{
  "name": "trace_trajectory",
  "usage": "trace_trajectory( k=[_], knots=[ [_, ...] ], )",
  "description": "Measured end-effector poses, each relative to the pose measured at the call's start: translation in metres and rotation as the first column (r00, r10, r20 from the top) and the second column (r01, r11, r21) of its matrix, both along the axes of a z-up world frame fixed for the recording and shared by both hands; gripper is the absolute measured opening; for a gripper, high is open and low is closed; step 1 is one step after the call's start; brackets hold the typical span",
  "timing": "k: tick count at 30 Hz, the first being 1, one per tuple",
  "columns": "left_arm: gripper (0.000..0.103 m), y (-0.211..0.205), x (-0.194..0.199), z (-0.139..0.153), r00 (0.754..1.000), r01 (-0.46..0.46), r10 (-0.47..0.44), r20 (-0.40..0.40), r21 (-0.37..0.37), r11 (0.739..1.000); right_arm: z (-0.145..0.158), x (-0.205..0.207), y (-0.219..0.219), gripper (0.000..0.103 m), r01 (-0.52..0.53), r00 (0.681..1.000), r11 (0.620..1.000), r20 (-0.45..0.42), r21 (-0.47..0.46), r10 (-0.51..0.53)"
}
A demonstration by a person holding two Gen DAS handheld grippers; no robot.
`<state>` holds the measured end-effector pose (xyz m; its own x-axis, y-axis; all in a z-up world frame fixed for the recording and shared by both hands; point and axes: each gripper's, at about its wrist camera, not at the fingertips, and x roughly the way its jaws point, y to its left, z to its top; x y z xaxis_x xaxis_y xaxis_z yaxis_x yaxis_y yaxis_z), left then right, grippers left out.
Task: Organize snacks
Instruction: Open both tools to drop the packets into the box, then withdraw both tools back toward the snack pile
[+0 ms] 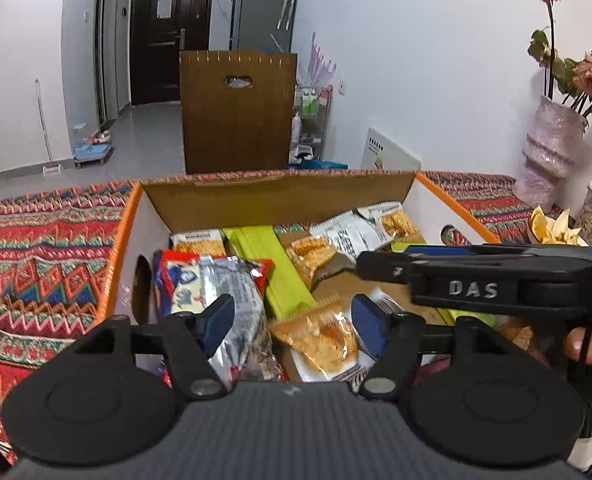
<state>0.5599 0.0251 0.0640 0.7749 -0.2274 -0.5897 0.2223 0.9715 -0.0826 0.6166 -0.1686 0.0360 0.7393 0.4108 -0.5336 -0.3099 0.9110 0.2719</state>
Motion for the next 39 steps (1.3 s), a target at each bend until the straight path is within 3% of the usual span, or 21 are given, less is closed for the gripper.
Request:
trace_trajectory(
  k=[6,9,14,17,19,25,33,39],
  knots=[
    [0.070,0.019,-0.024,0.022,0.998,-0.058,0.060,0.034,-0.045,0.997,0.026,-0.029,-0.011,0.053,0.036,0.996,0.998,0.080,-0.059,-0.032],
    [0.070,0.027,-0.048,0.031,0.996,-0.074,0.076,0.040,-0.034,0.997,0.038,-0.052,-0.018,0.053,0.040,0.995,0.994,0.098,-0.099,-0.030],
    [0.077,0.036,-0.099,0.043,0.993,-0.101,0.103,0.066,-0.026,0.995,0.055,-0.107,-0.030,0.055,0.057,0.988,0.978,0.154,-0.201,-0.026],
    [0.077,0.036,-0.132,0.043,0.991,-0.118,0.118,0.063,-0.002,0.993,0.061,-0.147,-0.039,0.064,0.060,0.984,0.972,0.178,-0.228,-0.019],
    [0.077,0.038,-0.155,0.042,0.990,-0.127,0.127,0.059,-0.008,0.992,0.062,-0.173,-0.044,0.064,0.058,0.982,0.966,0.188,-0.251,-0.010],
    [0.082,0.037,-0.229,0.038,0.988,-0.142,0.145,0.060,-0.045,0.989,0.057,-0.248,-0.051,0.065,0.047,0.978,0.954,0.208,-0.295,0.015],
    [0.084,0.021,-0.321,0.017,0.984,-0.169,0.172,0.046,-0.071,0.983,0.033,-0.340,-0.055,0.068,0.055,0.979,0.957,0.205,-0.285,0.005],
    [0.089,0.010,-0.369,-0.009,0.985,-0.170,0.170,-0.011,-0.083,0.982,0.007,-0.390,-0.066,0.068,0.070,0.986,0.969,0.164,-0.238,-0.031]
  ],
)
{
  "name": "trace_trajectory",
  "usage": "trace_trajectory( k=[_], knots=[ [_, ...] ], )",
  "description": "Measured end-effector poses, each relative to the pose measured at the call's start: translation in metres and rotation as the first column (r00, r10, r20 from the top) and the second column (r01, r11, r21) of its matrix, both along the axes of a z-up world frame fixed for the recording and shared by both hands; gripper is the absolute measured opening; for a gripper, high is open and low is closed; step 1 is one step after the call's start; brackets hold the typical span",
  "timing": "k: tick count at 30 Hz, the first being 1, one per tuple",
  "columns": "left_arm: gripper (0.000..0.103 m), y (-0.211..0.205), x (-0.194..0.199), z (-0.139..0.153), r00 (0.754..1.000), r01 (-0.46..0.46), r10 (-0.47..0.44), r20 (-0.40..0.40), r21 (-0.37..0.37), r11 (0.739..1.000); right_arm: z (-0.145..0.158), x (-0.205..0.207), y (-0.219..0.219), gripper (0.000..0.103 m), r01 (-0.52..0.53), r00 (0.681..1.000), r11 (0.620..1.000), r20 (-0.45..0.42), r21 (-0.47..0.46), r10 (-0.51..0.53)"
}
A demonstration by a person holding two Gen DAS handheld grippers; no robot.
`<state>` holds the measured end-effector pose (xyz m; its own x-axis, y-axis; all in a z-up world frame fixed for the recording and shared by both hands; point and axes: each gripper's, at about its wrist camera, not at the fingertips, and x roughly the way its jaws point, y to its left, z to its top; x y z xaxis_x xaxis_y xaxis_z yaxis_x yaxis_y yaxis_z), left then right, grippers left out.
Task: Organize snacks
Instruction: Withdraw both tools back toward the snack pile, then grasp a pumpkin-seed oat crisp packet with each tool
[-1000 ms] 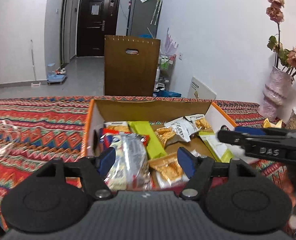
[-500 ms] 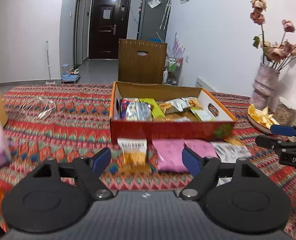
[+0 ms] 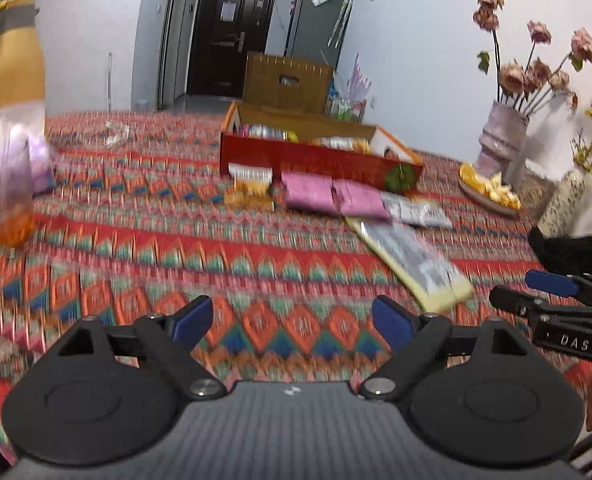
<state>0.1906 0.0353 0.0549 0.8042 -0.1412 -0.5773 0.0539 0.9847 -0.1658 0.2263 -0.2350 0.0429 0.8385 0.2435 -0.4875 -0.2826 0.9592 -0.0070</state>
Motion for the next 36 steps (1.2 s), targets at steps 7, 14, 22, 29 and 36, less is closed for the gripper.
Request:
trace_trajectory(
  k=[7,14,22,29,36],
  knots=[
    [0.089,-0.009,-0.028,-0.019,0.998,0.009,-0.009,-0.058,0.002,1.000,-0.021,-0.043,-0.014,0.068,0.042,0.999,0.998,-0.037,0.038,-0.040],
    [0.089,-0.013,-0.023,-0.021,0.998,0.017,-0.017,-0.067,0.010,1.000,-0.028,-0.051,-0.020,0.068,0.060,0.997,0.998,-0.056,0.030,-0.058],
    [0.089,-0.014,-0.001,-0.022,0.996,0.023,-0.021,-0.081,0.028,0.999,-0.030,-0.027,-0.020,0.068,0.068,0.995,0.997,-0.076,0.025,-0.066],
    [0.089,-0.005,0.033,-0.022,0.996,0.002,0.000,-0.089,0.026,1.000,-0.033,0.007,-0.025,0.068,0.088,0.991,0.996,-0.103,0.021,-0.086],
    [0.088,0.005,0.095,-0.010,0.998,-0.022,0.025,-0.052,0.059,0.998,-0.024,0.059,-0.034,0.068,0.111,0.990,0.994,-0.090,0.003,-0.110]
  ],
)
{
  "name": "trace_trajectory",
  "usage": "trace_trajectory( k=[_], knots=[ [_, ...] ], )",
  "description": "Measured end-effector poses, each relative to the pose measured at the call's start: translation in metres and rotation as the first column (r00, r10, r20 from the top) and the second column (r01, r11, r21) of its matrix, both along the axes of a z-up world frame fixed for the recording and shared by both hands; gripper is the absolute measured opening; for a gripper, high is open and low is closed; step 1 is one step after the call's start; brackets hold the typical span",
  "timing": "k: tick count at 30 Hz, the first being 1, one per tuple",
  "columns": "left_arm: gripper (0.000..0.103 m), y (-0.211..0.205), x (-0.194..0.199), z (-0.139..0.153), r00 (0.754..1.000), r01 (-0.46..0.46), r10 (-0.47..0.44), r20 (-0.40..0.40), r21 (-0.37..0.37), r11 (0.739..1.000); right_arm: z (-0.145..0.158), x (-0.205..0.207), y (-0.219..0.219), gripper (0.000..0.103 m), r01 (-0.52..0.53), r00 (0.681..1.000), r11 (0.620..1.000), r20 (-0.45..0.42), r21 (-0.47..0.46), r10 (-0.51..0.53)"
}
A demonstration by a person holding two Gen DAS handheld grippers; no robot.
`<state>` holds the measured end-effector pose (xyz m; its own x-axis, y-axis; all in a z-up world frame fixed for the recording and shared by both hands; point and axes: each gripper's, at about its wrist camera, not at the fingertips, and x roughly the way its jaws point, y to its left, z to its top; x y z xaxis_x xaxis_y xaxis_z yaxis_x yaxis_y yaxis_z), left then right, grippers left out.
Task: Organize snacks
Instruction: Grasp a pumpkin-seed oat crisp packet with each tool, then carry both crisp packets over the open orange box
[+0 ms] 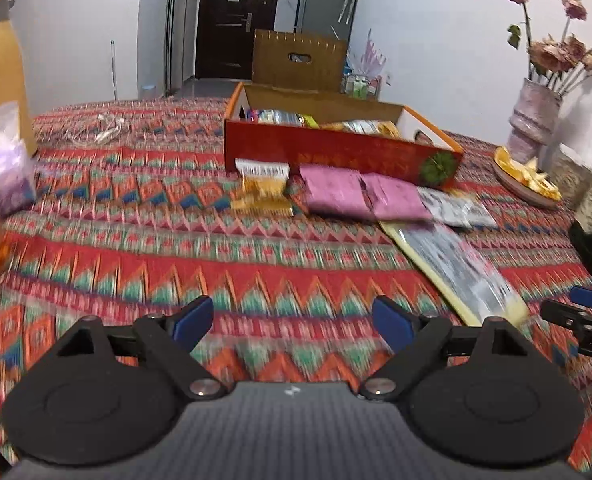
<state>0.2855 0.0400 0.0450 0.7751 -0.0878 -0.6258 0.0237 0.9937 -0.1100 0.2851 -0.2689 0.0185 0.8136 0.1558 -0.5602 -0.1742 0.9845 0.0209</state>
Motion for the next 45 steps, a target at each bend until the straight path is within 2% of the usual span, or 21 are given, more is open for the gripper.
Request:
trace_trajectory(
  k=[4,13,15,17,20,22,23,35,40,45],
  knots=[
    [0.081,0.008,0.046,0.000,1.000,-0.005,0.005,-0.006,0.002,1.000,0.005,0.039,-0.008,0.067,0.001,1.000,1.000,0.004,-0.012,-0.001],
    [0.079,0.024,0.151,-0.015,0.999,0.024,-0.023,-0.041,0.019,1.000,0.010,0.154,-0.025,0.066,0.029,0.999,0.999,-0.026,0.037,-0.028],
    [0.077,0.025,0.165,-0.022,0.998,0.028,-0.028,-0.055,0.009,1.000,0.005,0.175,-0.021,0.066,0.026,0.999,0.999,-0.037,0.043,-0.024],
    [0.070,0.027,0.177,-0.029,0.997,0.030,-0.030,-0.076,-0.001,1.000,-0.002,0.194,-0.015,0.065,0.015,0.999,0.999,-0.050,0.051,-0.013],
    [0.062,0.025,0.181,-0.036,0.998,0.019,-0.017,-0.059,0.038,0.999,-0.014,0.213,-0.006,0.057,0.020,0.998,0.999,-0.064,0.026,-0.019],
    [0.051,0.025,0.179,-0.036,0.999,0.028,-0.026,-0.047,0.044,0.999,-0.022,0.217,-0.005,0.054,0.034,0.997,0.999,-0.068,0.017,-0.033],
    [0.044,0.025,0.178,-0.036,0.999,0.030,-0.028,-0.042,0.045,0.999,-0.025,0.219,-0.006,0.049,0.035,0.996,0.999,-0.078,0.022,-0.033],
    [0.041,0.026,0.171,-0.033,0.999,0.016,-0.015,-0.032,0.050,0.999,-0.025,0.211,-0.012,0.040,0.047,0.996,0.998,-0.074,0.042,-0.044],
    [0.041,0.025,0.145,-0.023,1.000,0.017,-0.017,-0.014,0.043,0.999,-0.016,0.188,-0.016,0.039,0.061,0.997,0.997,-0.057,0.054,-0.058],
    [0.041,0.021,0.098,-0.006,1.000,0.012,-0.012,0.007,0.009,1.000,0.001,0.144,-0.015,0.039,0.054,0.998,0.997,-0.018,0.052,-0.053]
  ],
)
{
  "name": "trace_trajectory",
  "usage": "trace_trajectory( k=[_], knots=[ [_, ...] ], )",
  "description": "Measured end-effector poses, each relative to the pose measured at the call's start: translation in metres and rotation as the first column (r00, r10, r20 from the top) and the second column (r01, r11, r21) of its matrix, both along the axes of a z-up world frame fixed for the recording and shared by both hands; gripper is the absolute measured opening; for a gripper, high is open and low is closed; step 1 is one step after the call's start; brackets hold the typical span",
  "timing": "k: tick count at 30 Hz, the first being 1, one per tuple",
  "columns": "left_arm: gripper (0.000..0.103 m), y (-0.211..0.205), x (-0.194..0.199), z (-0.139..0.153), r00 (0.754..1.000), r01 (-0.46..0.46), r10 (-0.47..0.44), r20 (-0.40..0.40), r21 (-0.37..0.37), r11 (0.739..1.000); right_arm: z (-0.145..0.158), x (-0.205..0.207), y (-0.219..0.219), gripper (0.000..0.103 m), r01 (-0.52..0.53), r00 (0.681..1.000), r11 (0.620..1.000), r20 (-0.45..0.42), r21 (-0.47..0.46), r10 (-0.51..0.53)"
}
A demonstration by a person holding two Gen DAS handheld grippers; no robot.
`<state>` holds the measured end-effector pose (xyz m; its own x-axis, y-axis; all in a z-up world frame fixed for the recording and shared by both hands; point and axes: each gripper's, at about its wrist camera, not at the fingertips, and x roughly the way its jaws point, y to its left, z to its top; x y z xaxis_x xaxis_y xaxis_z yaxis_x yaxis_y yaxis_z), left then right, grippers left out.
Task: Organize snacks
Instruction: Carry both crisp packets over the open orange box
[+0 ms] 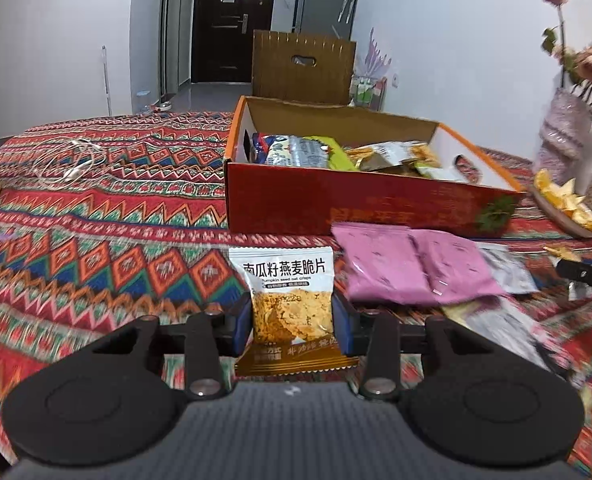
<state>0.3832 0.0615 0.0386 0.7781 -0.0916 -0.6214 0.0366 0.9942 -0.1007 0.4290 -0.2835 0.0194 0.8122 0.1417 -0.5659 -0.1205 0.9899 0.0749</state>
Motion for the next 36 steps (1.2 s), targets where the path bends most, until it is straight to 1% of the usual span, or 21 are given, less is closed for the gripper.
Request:
trace_trajectory(
  k=[4,7,12,16,20,23,27,36],
  knots=[
    [0.041,-0.007,-0.046,0.013,0.999,-0.023,0.024,0.037,-0.014,1.000,0.012,-0.047,0.007,0.039,-0.020,0.999,1.000,0.032,-0.009,0.020],
    [0.041,-0.014,-0.080,0.022,0.998,-0.021,0.023,0.059,-0.039,0.999,0.018,-0.081,0.014,0.039,-0.047,0.998,0.999,0.044,0.001,0.047],
    [0.041,-0.027,-0.125,0.031,0.997,-0.003,0.008,0.080,-0.058,0.998,0.026,-0.135,0.026,0.039,-0.090,0.994,0.996,0.061,0.024,0.089],
    [0.041,-0.037,-0.154,0.031,0.996,0.018,-0.013,0.088,-0.064,0.998,0.027,-0.174,0.037,0.039,-0.138,0.988,0.990,0.067,0.019,0.136],
    [0.041,-0.045,-0.176,0.031,0.996,0.037,-0.031,0.089,-0.063,0.997,0.025,-0.202,0.044,0.039,-0.164,0.985,0.986,0.066,0.022,0.162],
    [0.041,-0.050,-0.186,0.032,0.994,0.048,-0.042,0.098,-0.061,0.997,0.026,-0.216,0.046,0.039,-0.175,0.982,0.984,0.072,0.027,0.173],
    [0.041,-0.054,-0.192,0.035,0.992,0.065,-0.058,0.111,-0.056,0.996,0.029,-0.224,0.046,0.039,-0.178,0.981,0.984,0.083,0.021,0.176],
    [0.041,-0.057,-0.187,0.036,0.992,0.075,-0.068,0.110,-0.060,0.995,0.030,-0.218,0.046,0.039,-0.177,0.981,0.984,0.089,0.020,0.174]
  ],
)
